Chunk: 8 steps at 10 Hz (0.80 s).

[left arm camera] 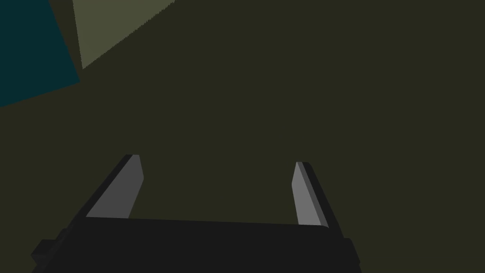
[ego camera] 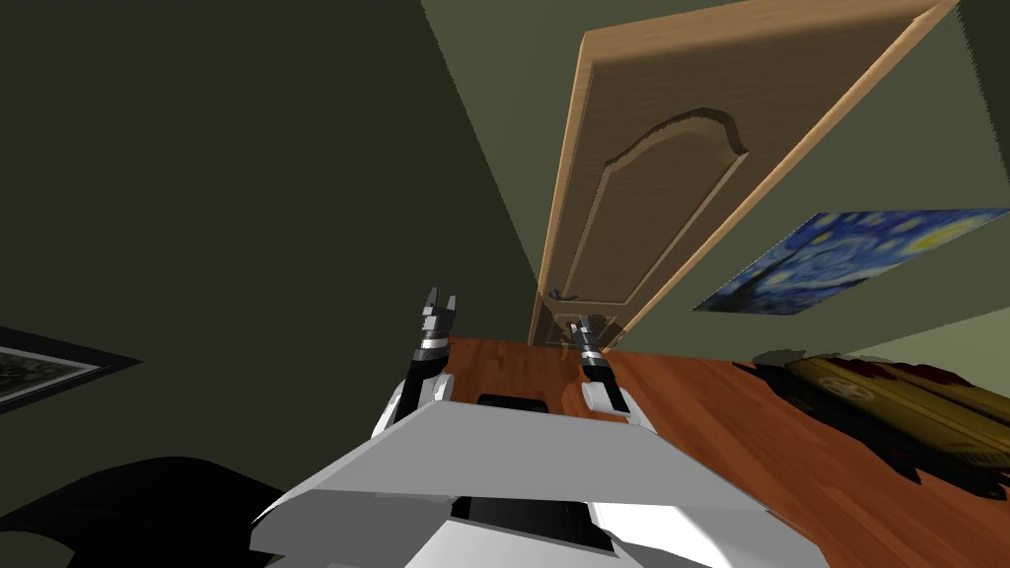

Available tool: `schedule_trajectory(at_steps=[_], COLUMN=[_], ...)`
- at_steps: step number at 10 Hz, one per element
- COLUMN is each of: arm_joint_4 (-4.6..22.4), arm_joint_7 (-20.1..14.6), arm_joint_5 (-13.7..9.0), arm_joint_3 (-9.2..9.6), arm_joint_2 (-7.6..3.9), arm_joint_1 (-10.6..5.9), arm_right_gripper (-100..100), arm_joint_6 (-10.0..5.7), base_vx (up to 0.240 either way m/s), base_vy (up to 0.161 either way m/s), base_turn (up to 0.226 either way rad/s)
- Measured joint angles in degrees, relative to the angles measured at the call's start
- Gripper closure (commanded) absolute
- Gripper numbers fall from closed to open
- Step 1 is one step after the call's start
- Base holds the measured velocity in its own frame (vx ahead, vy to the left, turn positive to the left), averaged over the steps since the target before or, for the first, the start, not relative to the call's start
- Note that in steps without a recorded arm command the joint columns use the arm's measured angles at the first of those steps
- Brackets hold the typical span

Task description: Pull the door open

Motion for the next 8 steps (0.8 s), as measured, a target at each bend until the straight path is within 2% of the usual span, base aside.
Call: schedule_trajectory(at_steps=[3,8], arm_joint_4=[3.1,9.3], arm_joint_7=[0.0,0.1], arm_joint_5=[0.0,0.0], arm_joint_3=[-0.33,-0.95], arm_joint_2=[-0.76,-1.88], arm_joint_1=[-0.66,-2.71], arm_right_gripper=[-100,-100], arm_joint_6=[-0.29,-1.50], base_vx=[0.049,0.063], base_vy=[-0.020,-0.028], base_turn=[0.025,0.046])
